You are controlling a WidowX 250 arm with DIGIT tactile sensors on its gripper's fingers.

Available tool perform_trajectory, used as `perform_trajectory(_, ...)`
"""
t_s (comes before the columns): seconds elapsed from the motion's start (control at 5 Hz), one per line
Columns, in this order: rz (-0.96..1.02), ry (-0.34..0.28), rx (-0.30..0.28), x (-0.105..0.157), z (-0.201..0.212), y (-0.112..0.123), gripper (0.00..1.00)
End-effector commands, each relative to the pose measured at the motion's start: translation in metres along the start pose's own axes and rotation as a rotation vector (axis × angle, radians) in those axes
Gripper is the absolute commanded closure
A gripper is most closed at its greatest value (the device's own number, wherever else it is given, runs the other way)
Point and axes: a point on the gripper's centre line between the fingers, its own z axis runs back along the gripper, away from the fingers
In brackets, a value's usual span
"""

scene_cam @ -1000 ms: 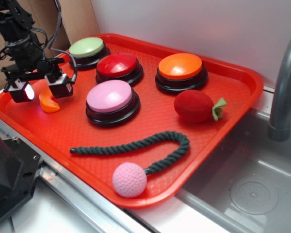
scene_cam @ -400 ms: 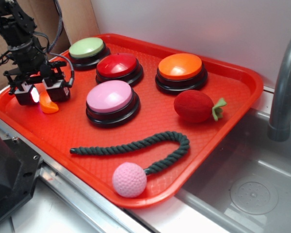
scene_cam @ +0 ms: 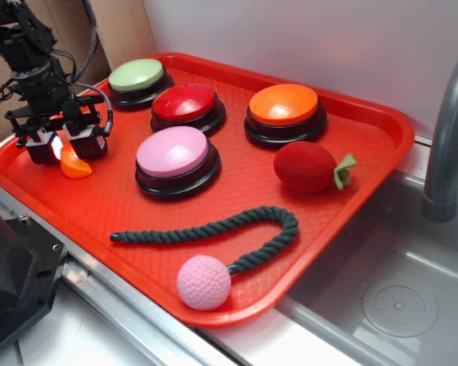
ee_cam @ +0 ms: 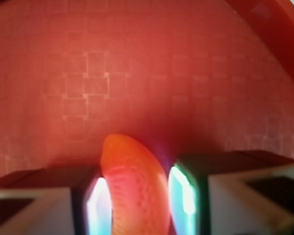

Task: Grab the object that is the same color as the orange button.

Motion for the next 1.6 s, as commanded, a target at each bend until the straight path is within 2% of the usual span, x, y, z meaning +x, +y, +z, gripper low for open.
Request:
perform_trajectory(0.0, 0.054, -0.046, 0.021, 0.003, 0.02, 0.003, 1.0)
perform_trajectory(0.4, 0.074, -0.134, 0.025, 0.002, 0.073, -0.012, 1.0)
perform_trajectory(0.6, 0.051, -0.131, 0.008, -0.001, 0.089, -0.019, 1.0)
perform_trajectory(0.8, -0.032, -0.1, 0.0, -0.006, 0.1, -0.028, 1.0)
perform_trajectory(1.0, -0.19, -0.092, -0.001, -0.023, 0.116, -0.05, 1.0)
perform_trajectory(1.4, -0.438, -0.089, -0.048, -0.076, 0.137, -0.089, 1.0)
